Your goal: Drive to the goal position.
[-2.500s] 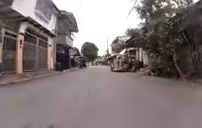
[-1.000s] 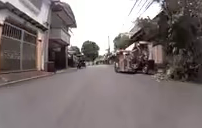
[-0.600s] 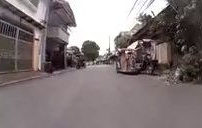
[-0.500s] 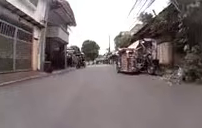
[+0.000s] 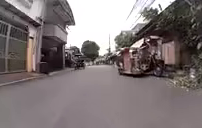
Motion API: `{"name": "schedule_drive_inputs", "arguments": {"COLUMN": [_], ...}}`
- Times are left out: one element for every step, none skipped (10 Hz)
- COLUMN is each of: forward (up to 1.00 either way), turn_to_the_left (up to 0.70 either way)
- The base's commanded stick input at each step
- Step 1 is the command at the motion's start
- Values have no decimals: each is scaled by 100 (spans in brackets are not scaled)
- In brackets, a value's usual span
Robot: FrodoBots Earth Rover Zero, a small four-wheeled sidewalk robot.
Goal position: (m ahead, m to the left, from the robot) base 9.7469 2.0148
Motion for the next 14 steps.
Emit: {"name": "schedule_drive_inputs", "arguments": {"forward": [100, 100, 100, 100, 100, 100, 100, 100, 100, 100, 100, 100, 100, 100], "turn_to_the_left": [0, 0, 0, 0, 0, 0, 0, 0, 0, 0, 0, 0, 0, 0]}}
